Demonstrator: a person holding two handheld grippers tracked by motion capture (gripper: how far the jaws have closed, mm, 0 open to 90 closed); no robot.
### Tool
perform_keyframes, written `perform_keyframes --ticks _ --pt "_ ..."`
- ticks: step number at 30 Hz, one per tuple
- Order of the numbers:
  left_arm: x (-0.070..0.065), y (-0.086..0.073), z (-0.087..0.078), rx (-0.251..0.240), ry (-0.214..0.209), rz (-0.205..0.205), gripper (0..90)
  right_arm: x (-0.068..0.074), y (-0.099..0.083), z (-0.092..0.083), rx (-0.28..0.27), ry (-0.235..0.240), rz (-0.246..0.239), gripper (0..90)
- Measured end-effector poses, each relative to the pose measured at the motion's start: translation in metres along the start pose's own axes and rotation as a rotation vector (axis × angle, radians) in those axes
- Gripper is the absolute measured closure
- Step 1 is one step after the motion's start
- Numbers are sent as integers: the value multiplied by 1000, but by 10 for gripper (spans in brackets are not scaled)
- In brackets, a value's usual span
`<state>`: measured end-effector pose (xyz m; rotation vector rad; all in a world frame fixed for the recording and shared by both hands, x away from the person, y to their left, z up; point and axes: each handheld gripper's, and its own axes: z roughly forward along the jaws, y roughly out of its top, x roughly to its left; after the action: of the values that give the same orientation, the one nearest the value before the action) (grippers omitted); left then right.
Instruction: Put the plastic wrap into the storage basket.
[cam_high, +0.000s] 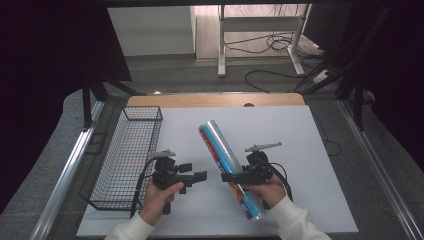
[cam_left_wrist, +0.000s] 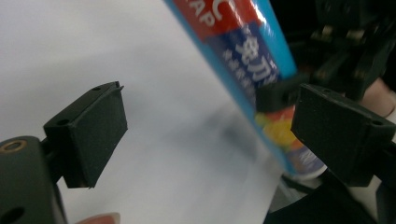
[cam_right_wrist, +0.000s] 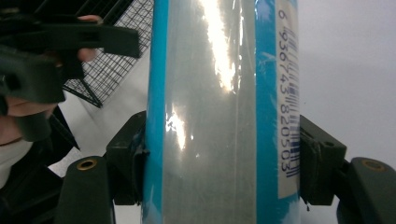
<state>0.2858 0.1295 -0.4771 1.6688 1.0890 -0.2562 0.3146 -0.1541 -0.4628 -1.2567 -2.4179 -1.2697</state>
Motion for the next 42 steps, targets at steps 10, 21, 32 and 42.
perform_keyframes --ticks 10,21,32,42 --pt "10 12 35 -19 -129 -97 109 3 -5 2 -28 1 -3 319" --pt "13 13 57 -5 -222 -141 159 12 -5 13 -37 32 -12 319" --pt "13 16 55 -33 -255 -160 296 19 -3 19 -52 32 -43 316" --pt "6 27 39 0 -234 -128 314 27 -2 18 -76 106 -73 179"
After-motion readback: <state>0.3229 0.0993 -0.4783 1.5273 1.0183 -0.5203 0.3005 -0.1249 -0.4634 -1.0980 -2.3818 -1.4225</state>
